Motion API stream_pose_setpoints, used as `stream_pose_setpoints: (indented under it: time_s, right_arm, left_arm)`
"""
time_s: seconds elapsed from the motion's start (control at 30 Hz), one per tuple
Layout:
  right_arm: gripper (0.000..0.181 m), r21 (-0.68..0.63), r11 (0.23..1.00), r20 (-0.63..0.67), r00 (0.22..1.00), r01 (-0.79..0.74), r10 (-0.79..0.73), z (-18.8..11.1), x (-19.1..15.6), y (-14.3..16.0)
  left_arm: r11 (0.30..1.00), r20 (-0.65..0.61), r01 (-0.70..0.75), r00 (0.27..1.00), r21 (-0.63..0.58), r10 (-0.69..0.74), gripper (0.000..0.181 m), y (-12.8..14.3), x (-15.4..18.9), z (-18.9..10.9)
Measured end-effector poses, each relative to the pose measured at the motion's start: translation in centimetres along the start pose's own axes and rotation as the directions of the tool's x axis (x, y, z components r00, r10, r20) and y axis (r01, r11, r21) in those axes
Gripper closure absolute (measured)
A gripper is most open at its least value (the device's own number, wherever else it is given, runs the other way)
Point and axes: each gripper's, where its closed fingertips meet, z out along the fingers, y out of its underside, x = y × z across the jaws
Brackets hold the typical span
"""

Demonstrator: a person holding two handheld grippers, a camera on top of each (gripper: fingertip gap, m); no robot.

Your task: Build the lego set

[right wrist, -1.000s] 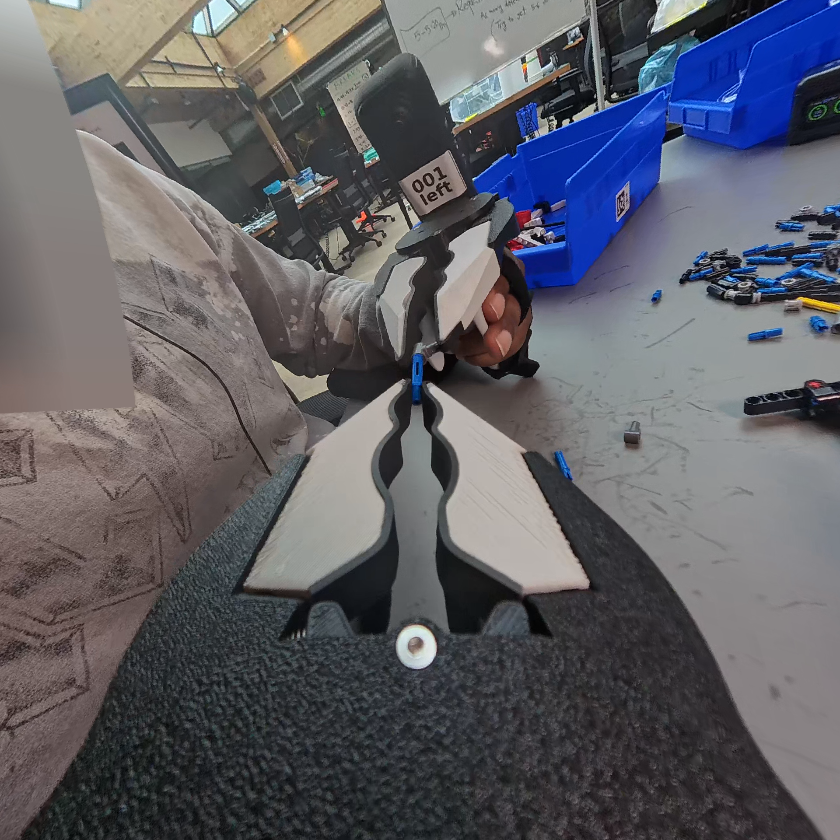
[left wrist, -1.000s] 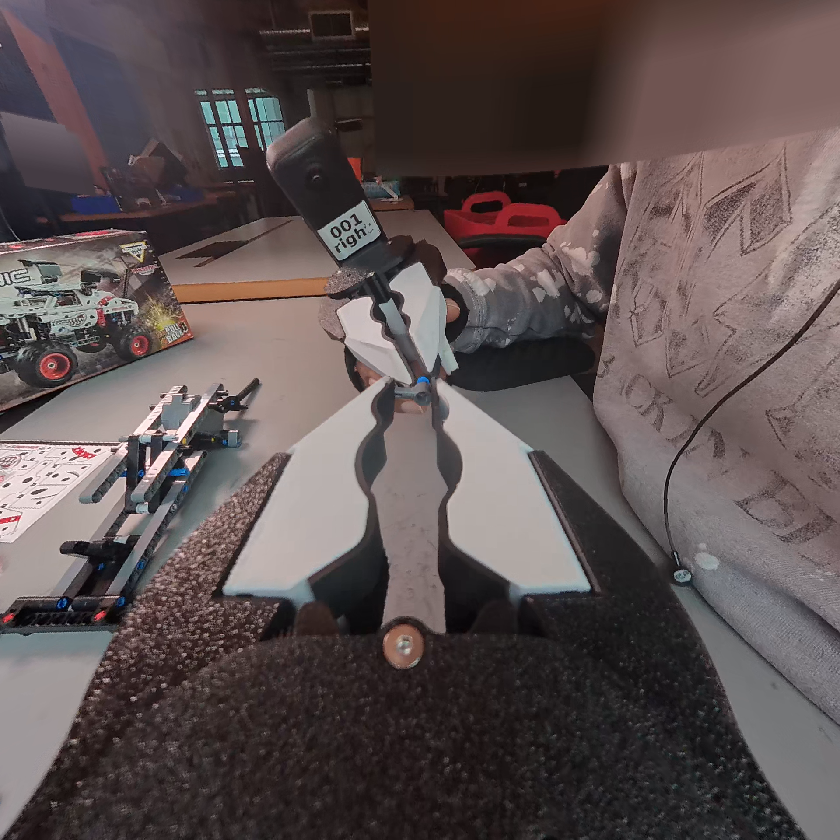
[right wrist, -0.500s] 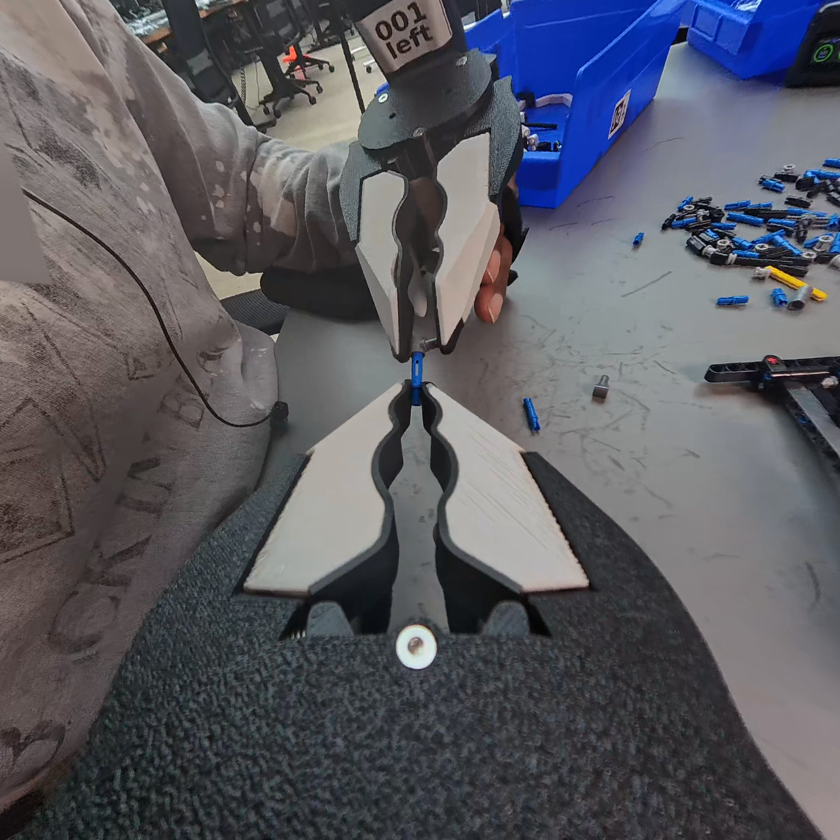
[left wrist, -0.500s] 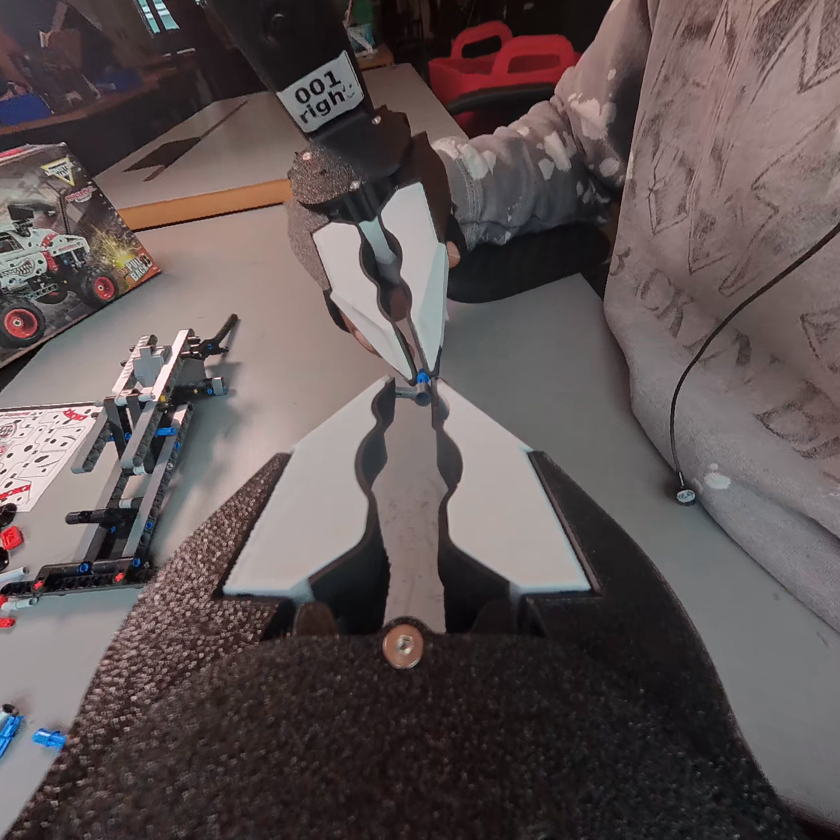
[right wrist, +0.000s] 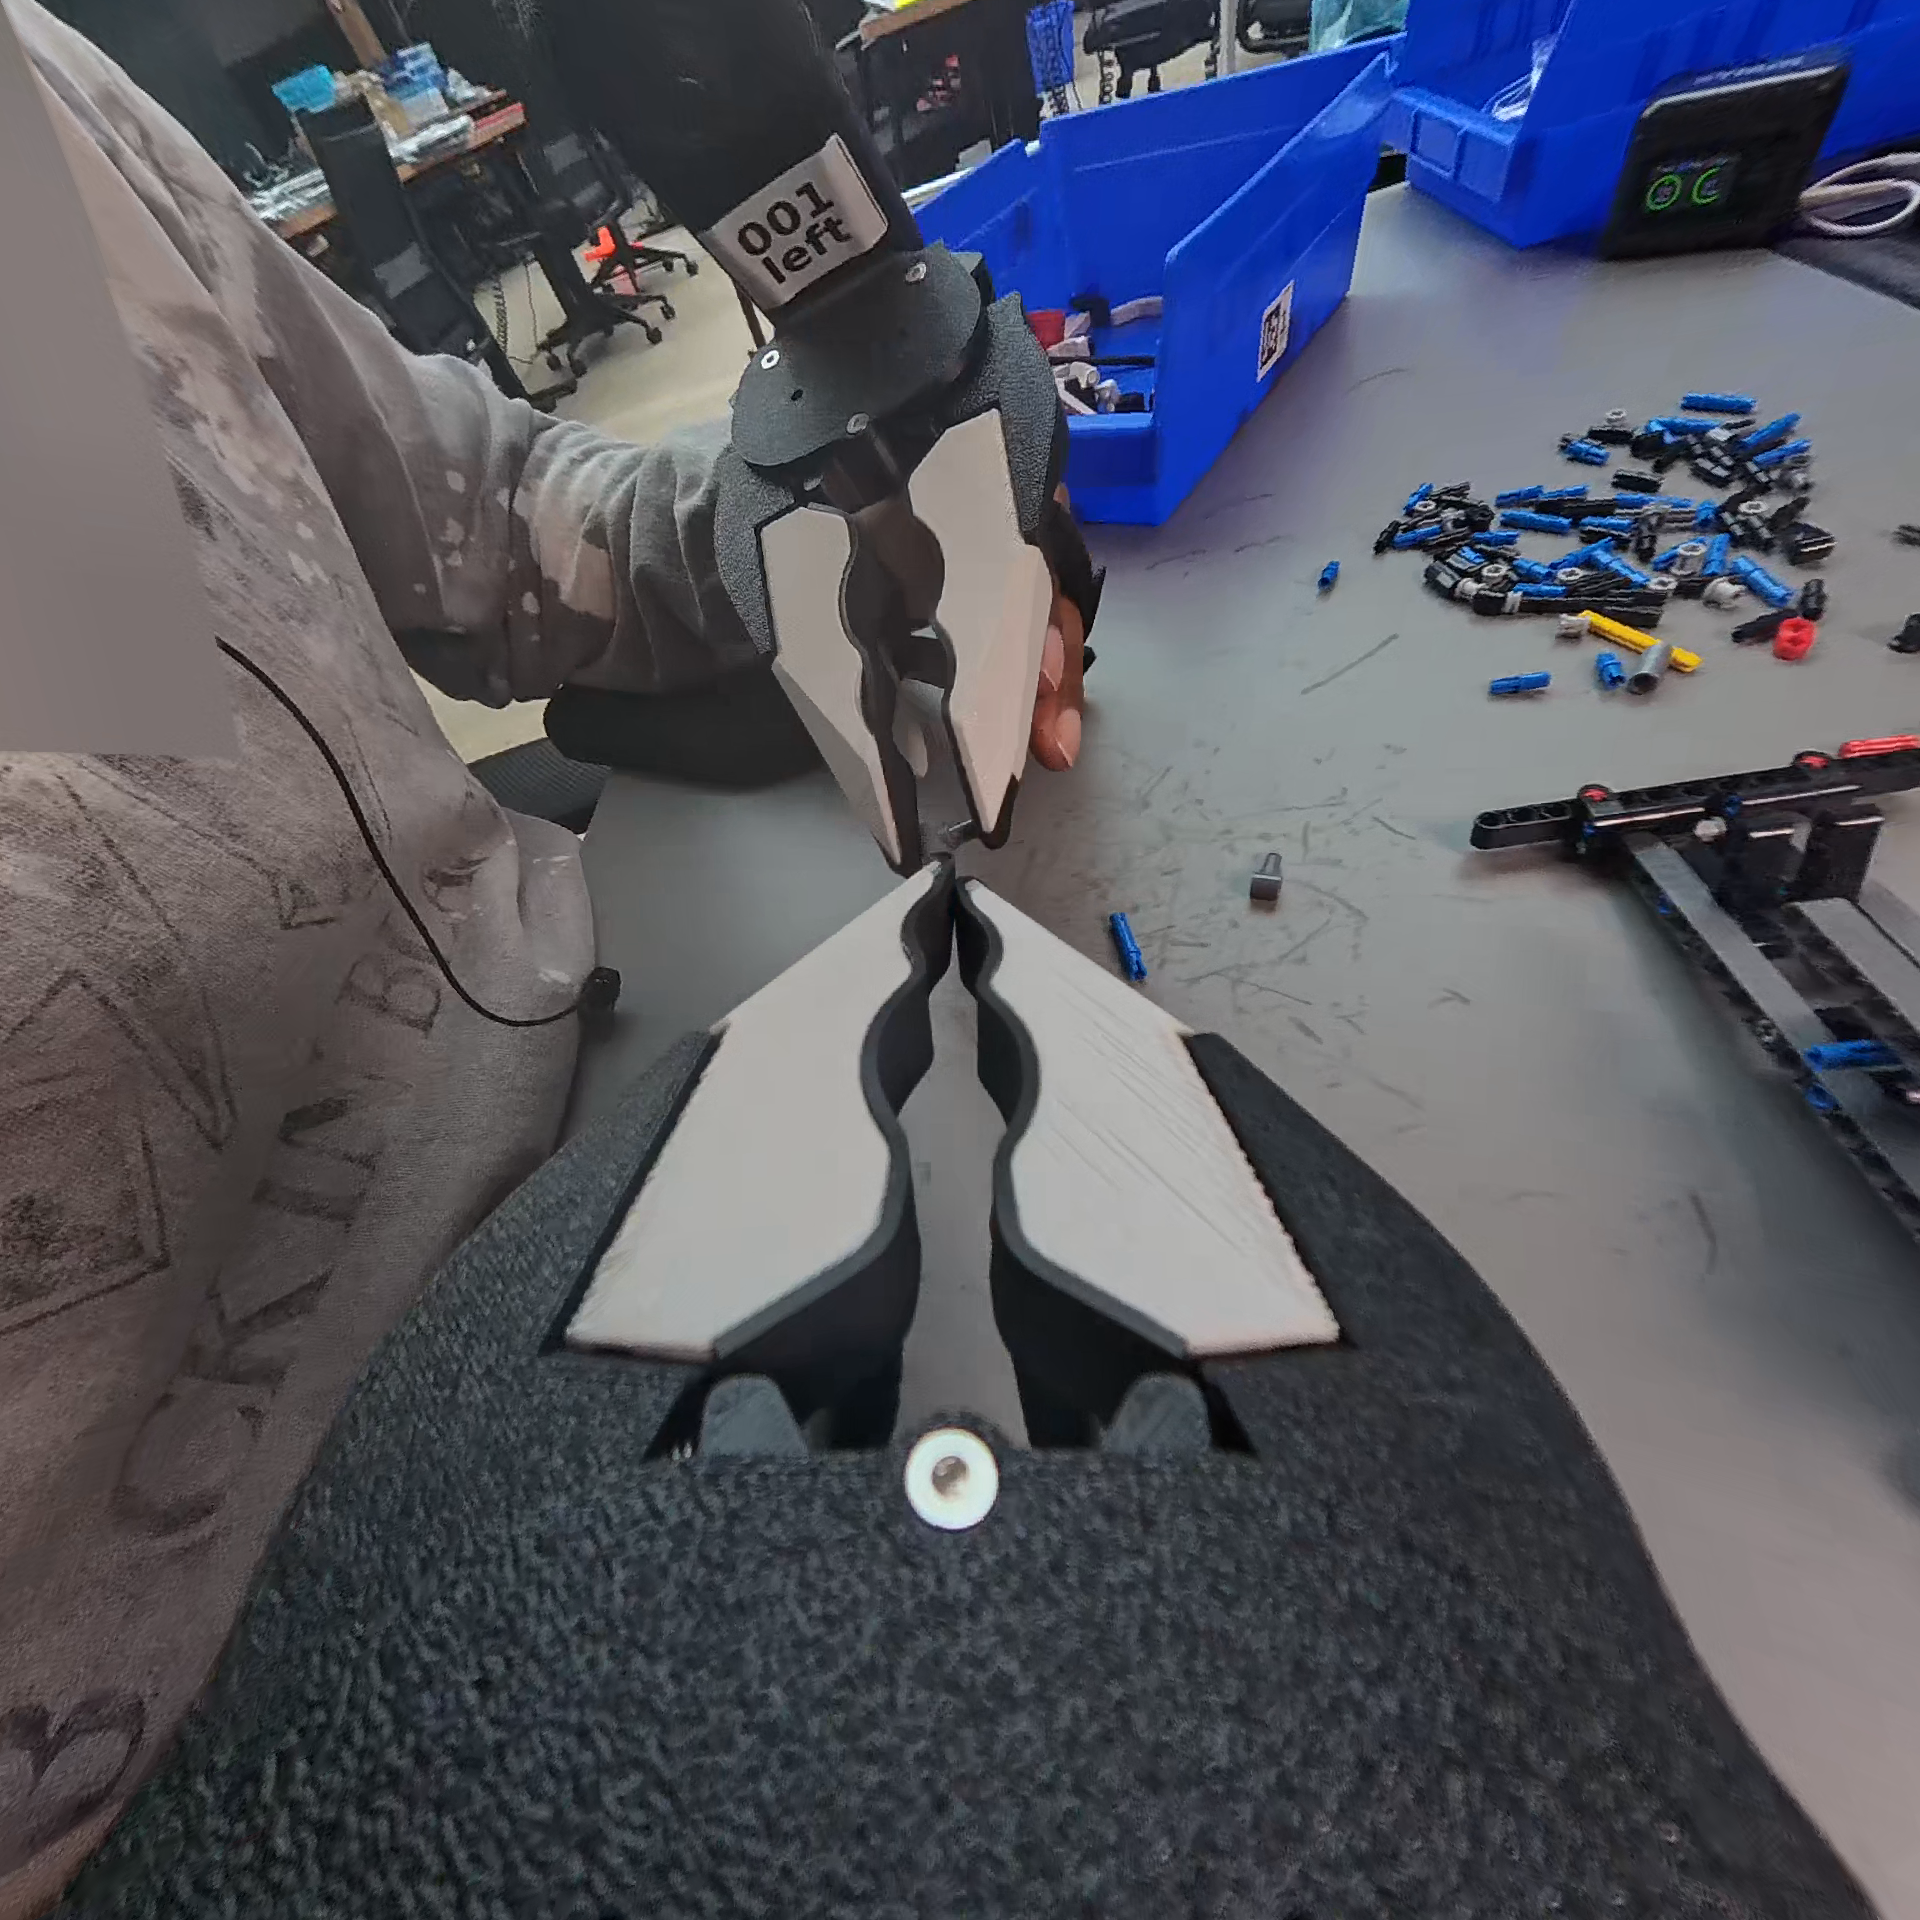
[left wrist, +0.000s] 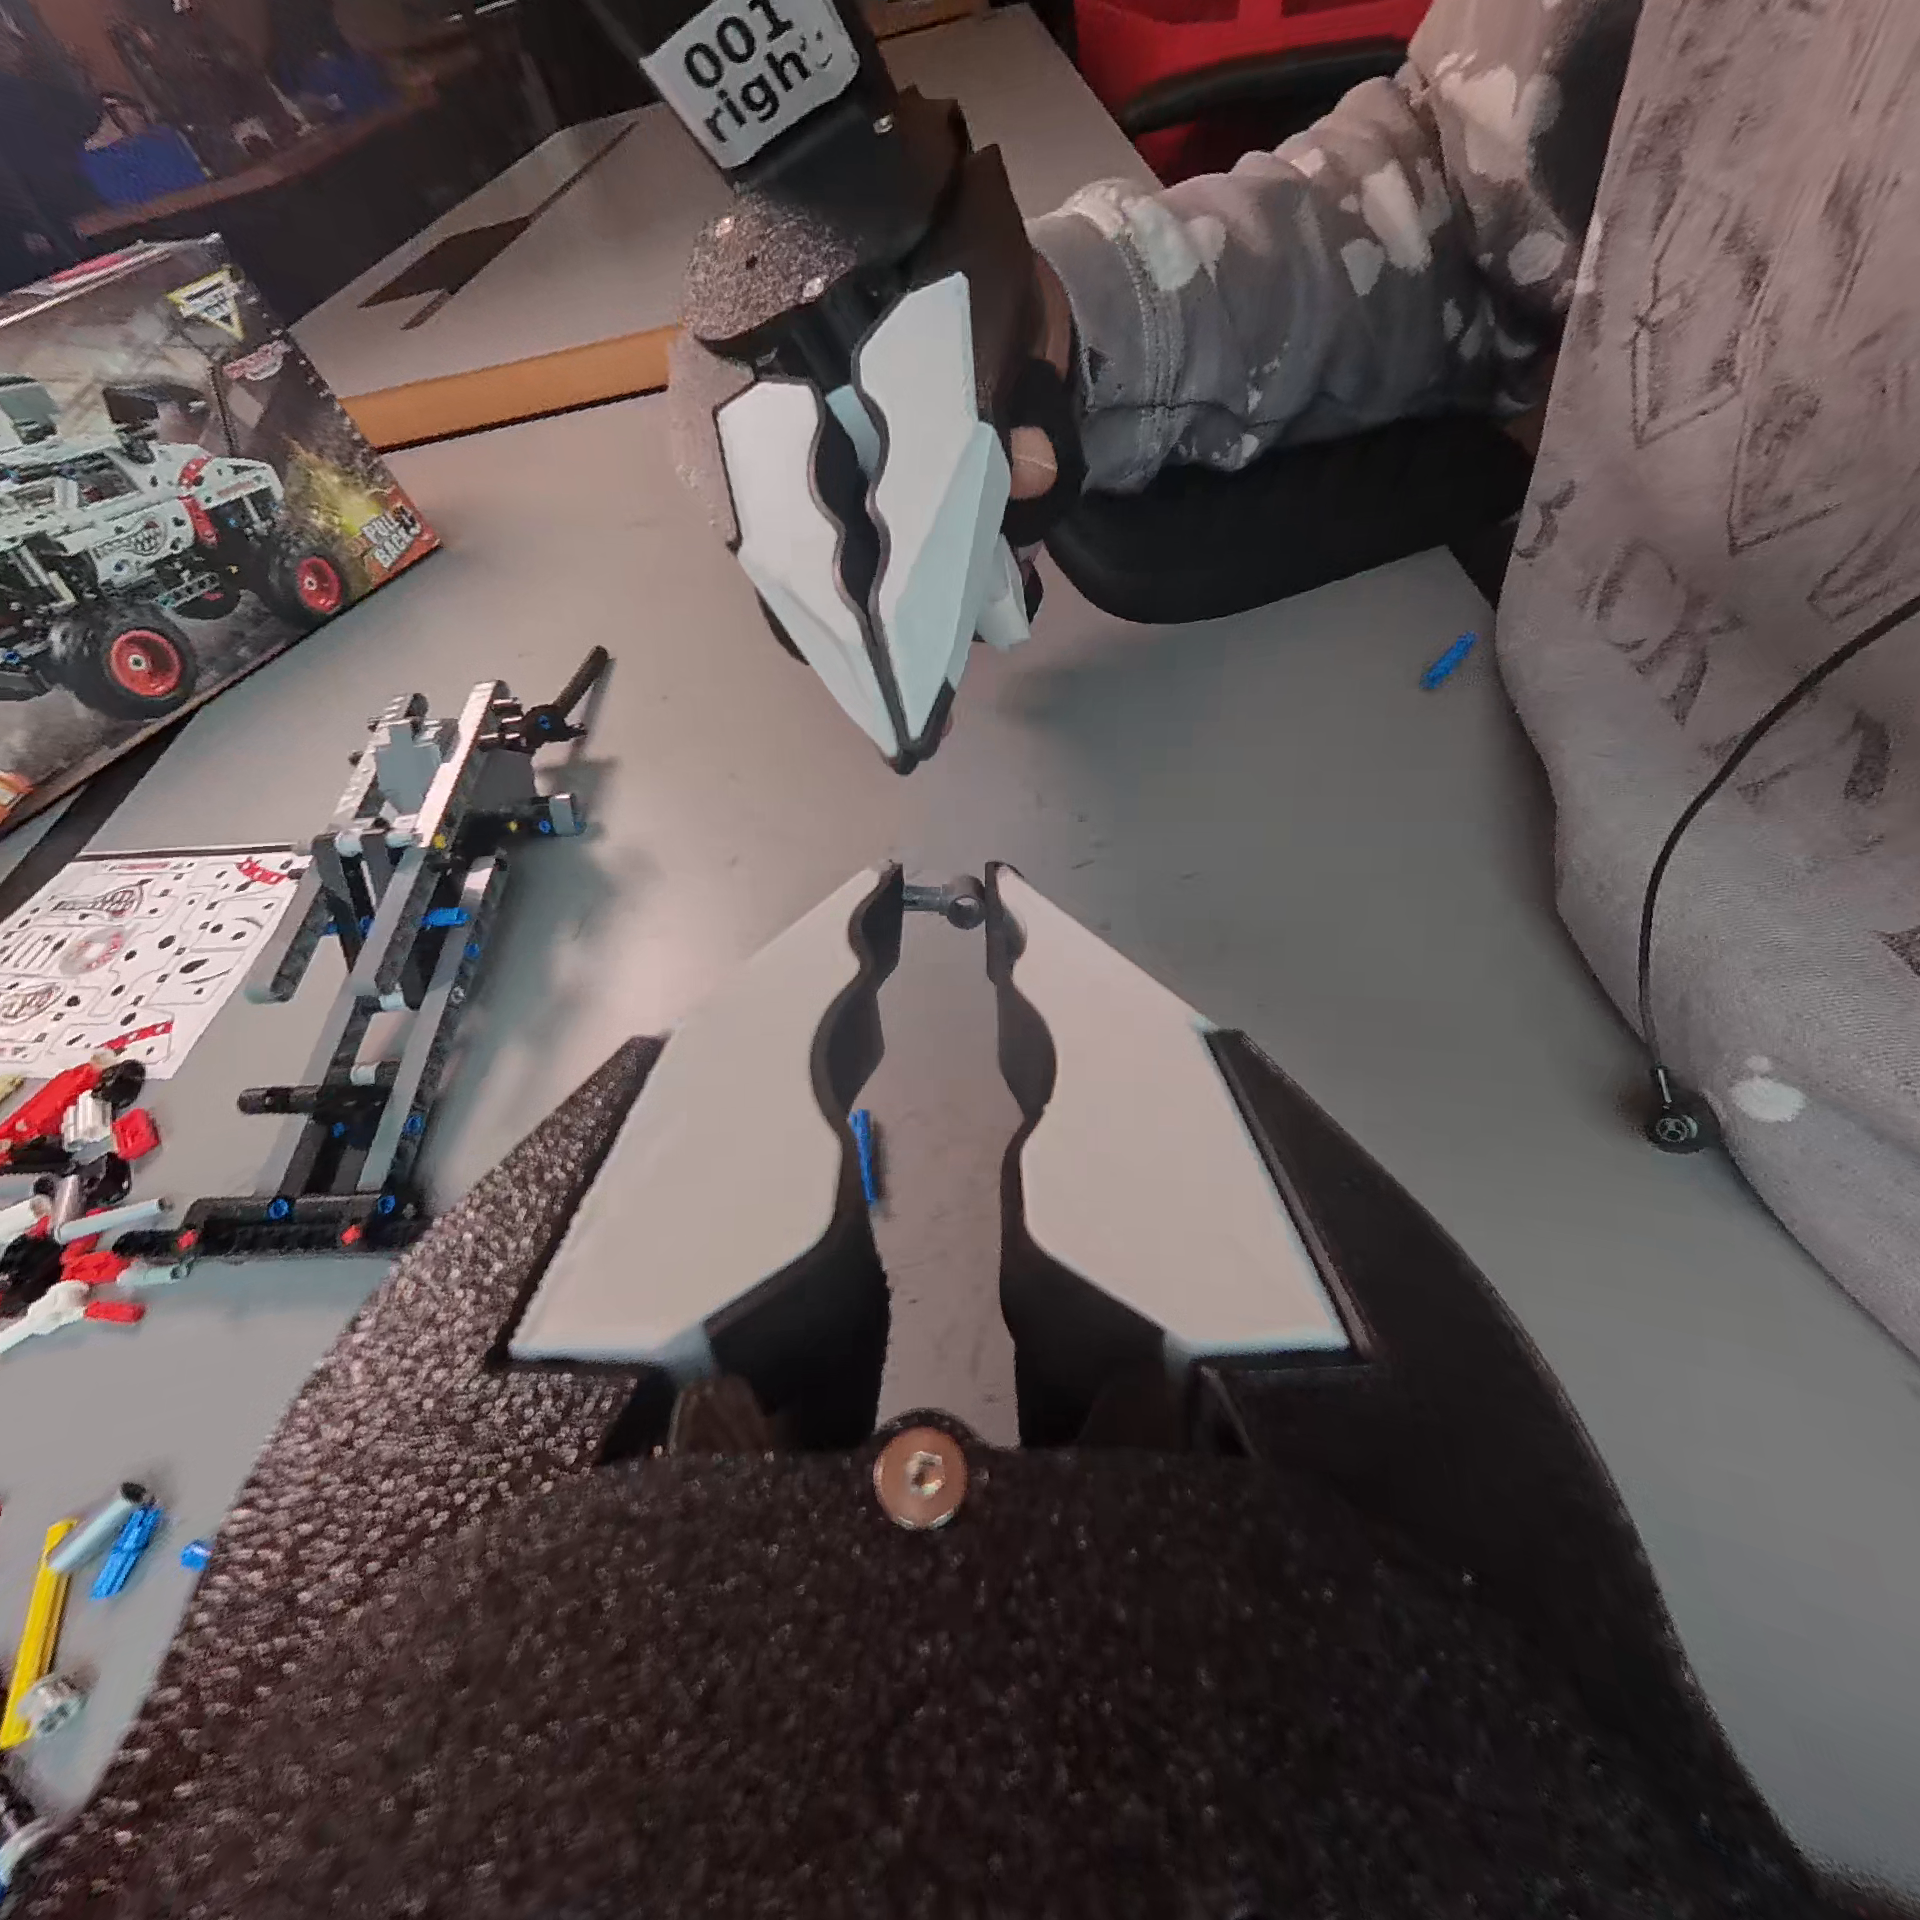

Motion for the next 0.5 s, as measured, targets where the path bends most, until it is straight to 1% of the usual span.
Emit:
stream_pose_setpoints:
  time_s: [0.1,0.23,0.33,0.43,0.47,0.5]
  right_arm:
    - [0.181,0.007,1.0,-0.011,1.0,0.011,-0.011,-0.2,0.2,0.0]
    - [0.181,-0.001,1.0,-0.006,1.0,0.009,-0.009,0.1,0.2,0.3]
    - [0.181,0.019,1.0,-0.024,1.0,0.001,-0.001,-0.3,0.8,0.0]
    - [0.181,0.037,0.999,-0.097,0.995,0.029,-0.025,-1.8,2.1,-0.8]
    - [0.181,0.034,0.998,-0.135,0.99,0.054,-0.048,-2.8,2.7,-1.1]
    - [0.177,0.022,0.997,-0.174,0.982,0.08,-0.075,-4.1,3.1,-1.4]
  left_arm:
    - [1.0,0.027,0.015,1.0,-0.009,-0.014,0.165,0.4,-0.6,-0.2]
    - [0.999,0.026,0.023,0.999,-0.031,-0.022,0.164,1.0,-0.6,0.2]
    - [0.999,0.025,0.023,0.999,-0.035,-0.022,0.164,1.1,-0.6,0.4]
    - [0.999,0.04,0.039,0.998,-0.025,-0.038,0.164,1.1,-0.9,0.4]
    - [0.999,0.045,0.044,0.998,-0.021,-0.043,0.164,1.1,-1.1,0.3]
    - [0.999,0.05,0.047,0.998,-0.018,-0.046,0.164,1.0,-1.2,0.3]
